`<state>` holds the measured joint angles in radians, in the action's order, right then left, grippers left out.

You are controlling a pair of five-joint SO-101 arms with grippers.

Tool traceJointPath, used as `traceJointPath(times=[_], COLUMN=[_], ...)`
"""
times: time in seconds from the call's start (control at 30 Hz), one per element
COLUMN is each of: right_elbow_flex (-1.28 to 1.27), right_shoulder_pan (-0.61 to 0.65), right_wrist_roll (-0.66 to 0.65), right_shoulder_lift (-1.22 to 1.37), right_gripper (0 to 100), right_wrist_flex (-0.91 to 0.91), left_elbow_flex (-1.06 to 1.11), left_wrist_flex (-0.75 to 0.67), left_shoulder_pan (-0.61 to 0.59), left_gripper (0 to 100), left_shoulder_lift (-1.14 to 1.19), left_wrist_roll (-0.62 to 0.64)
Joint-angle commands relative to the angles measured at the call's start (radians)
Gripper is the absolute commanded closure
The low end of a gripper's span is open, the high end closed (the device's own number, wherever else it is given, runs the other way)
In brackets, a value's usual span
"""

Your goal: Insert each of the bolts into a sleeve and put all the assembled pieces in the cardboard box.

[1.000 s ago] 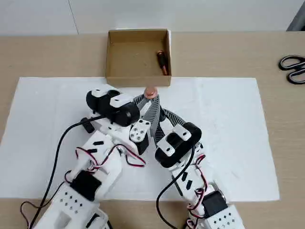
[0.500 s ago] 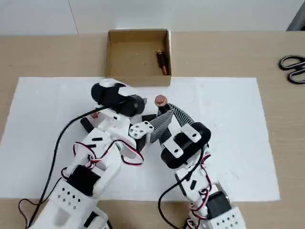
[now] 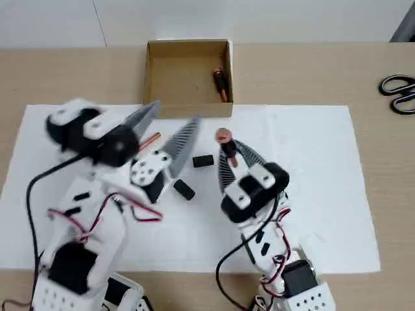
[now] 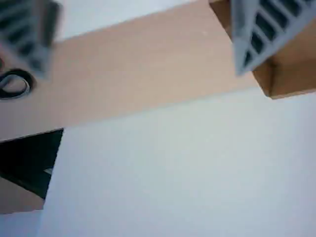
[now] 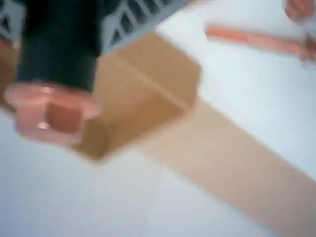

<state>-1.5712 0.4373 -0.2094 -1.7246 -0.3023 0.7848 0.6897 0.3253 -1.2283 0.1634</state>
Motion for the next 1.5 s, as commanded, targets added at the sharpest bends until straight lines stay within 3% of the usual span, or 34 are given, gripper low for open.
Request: traceJointPath(times=[0.0,0.1,0.27,0.37,0.57,0.83,1.1,1.27,1.47], right_elbow_flex=[0.132,0.269,0.655,0.939,1.478,2.064,2.503,2.716,2.892], right_shoulder_pan=[-0.090,-0.170,-0.228,-0.219,-0.127,-0.061,-0.071,-0.073,-0.079], right_wrist_roll=[-0.002,-0.002,0.052,0.144,0.152,0.157,0.157,0.152,0.153], right_shoulder_lift=[0.025,0.188,0.736,1.087,1.661,2.226,2.631,2.804,2.907], right_gripper=[99.6,99.6,99.6,99.6,99.6,99.6,99.5,99.0,80.4], right_wrist_flex=[-0.084,-0.147,-0.166,-0.166,-0.166,-0.168,-0.176,-0.329,-0.526], left_elbow_flex=[0.067,0.216,0.384,0.432,0.486,0.570,0.565,0.564,0.564], left_wrist_flex=[0.006,-0.069,-0.143,-0.143,-0.138,-0.132,0.037,0.114,0.118], left_shoulder_pan=[-0.098,-0.201,-0.359,-0.457,-0.651,-0.671,-0.671,-0.671,-0.671], left_gripper=[98,98,100,100,99,99,99,99,99], left_shoulder_lift=[-0.115,-0.210,-0.333,-0.382,-0.494,-0.583,-0.582,-0.582,-0.582], left_wrist_roll=[-0.032,-0.075,-0.075,-0.075,-0.080,-0.081,-0.141,-0.199,-0.199])
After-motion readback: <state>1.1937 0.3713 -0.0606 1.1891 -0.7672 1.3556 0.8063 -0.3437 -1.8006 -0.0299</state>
